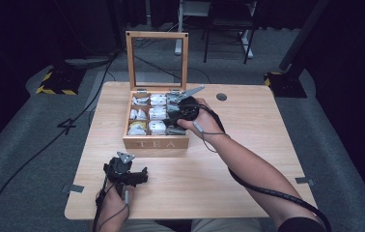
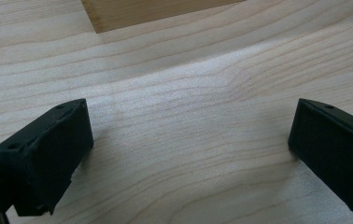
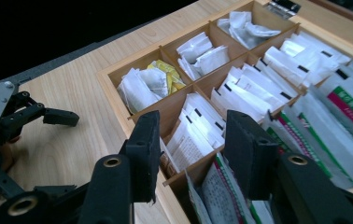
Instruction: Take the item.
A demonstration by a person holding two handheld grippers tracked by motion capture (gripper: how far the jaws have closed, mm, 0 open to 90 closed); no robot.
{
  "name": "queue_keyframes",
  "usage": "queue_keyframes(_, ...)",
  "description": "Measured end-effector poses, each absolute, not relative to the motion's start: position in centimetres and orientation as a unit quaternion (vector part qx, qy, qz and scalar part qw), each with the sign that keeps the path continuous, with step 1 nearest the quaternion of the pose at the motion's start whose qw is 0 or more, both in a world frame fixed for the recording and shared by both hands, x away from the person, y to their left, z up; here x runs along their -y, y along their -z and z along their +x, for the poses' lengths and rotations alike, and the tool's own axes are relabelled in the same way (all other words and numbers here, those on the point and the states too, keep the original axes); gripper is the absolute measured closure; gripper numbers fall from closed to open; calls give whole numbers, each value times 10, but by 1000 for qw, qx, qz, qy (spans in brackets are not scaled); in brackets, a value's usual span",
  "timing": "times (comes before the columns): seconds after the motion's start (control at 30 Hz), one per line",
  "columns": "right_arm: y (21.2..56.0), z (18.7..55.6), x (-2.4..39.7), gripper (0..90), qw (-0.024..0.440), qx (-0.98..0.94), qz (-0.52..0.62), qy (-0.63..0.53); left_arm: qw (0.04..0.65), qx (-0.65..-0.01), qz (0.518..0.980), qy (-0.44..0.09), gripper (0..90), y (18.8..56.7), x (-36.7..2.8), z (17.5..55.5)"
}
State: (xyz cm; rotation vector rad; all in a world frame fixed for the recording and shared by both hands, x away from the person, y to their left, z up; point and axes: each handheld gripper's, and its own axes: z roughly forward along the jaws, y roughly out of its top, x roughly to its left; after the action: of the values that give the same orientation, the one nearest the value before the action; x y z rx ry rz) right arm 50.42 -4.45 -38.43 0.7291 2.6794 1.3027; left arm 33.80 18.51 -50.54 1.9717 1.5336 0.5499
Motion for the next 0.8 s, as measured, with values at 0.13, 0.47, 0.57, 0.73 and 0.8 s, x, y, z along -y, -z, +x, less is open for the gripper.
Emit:
queue_keyframes(0.13, 391, 503, 35, 575, 35, -875, 235, -422, 288, -574, 738, -206, 3, 505, -185, 338)
queue_keyframes(0.47, 408, 503, 17, 659, 5, -882, 238, -405, 288, -574, 739, -206, 3, 505, -185, 338)
queue_keyframes(0.57, 412, 503, 12, 670, 12, -890, 232, -391, 288, -574, 738, -206, 3, 505, -185, 338)
queue_keyframes(0.73, 417, 505, 8, 690, 14, -894, 236, -382, 288, -574, 738, -206, 3, 505, -185, 338)
queue_keyframes(0.8, 420, 506, 6, 707, 11, -895, 241, -376, 288, -574, 739, -206, 3, 505, -185, 338)
